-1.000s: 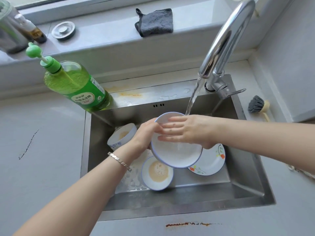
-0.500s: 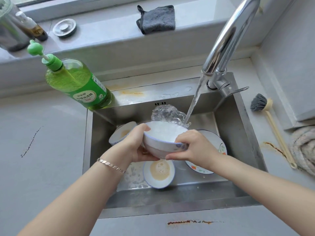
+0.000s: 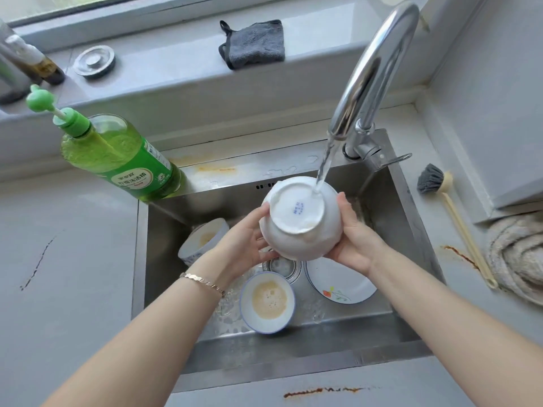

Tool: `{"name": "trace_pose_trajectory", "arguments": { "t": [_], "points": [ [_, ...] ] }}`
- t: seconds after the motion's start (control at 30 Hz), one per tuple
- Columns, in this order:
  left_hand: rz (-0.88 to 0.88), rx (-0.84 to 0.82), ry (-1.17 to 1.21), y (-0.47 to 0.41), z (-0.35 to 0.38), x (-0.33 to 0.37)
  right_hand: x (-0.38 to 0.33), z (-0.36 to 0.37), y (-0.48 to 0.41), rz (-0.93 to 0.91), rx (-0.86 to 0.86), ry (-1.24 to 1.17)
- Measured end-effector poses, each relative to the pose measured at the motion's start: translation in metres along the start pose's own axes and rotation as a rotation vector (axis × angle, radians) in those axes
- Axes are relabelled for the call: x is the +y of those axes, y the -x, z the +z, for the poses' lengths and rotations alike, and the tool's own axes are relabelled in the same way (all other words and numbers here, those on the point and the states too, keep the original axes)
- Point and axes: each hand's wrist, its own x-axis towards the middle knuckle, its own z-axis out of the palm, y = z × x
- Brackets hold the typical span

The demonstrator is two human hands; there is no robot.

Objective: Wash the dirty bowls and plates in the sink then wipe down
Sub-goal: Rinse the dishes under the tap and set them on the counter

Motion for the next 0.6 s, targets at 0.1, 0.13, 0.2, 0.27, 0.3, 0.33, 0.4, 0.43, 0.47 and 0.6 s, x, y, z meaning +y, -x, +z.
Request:
{"name": "trace_pose_trajectory", "arguments": {
  "t": [0.1,0.13,0.2,0.27,0.3,0.33,0.4,0.43,0.47,0.6],
  "points": [
    [-0.012,-0.002,-0.005,-0.01,0.018,-0.002,-0.013,-0.017,-0.001,-0.134,0.085,0.156],
    [-0.018,-0.011,-0.027,-0.011,0.024,-0.002,-0.017,-0.022,0.001,-0.169,0.119,0.226],
    [-0.031,-0.024,-0.053,-0.014,0.035,-0.001,-0.023,-0.032,0.008,-0.207,0.175,0.337],
    [-0.03,-0.043,-0.062,-0.017,0.045,-0.002,-0.027,-0.041,0.015,-0.23,0.196,0.438],
    [-0.019,-0.041,-0.076,-0.018,0.049,-0.003,-0.029,-0.045,0.019,-0.228,0.207,0.474],
    [-0.002,-0.033,-0.097,-0.019,0.052,-0.004,-0.03,-0.049,0.022,-0.22,0.229,0.496],
    [0.043,-0.028,-0.162,-0.018,0.056,-0.006,-0.032,-0.058,0.027,-0.202,0.259,0.512],
    [0.06,-0.037,-0.192,-0.016,0.057,-0.007,-0.032,-0.063,0.028,-0.192,0.26,0.506],
    [0.072,-0.045,-0.217,-0.016,0.057,-0.007,-0.032,-0.066,0.03,-0.179,0.252,0.494],
    [0.135,-0.028,-0.272,-0.011,0.046,-0.002,-0.031,-0.062,0.028,-0.132,0.194,0.485]
  ]
}}
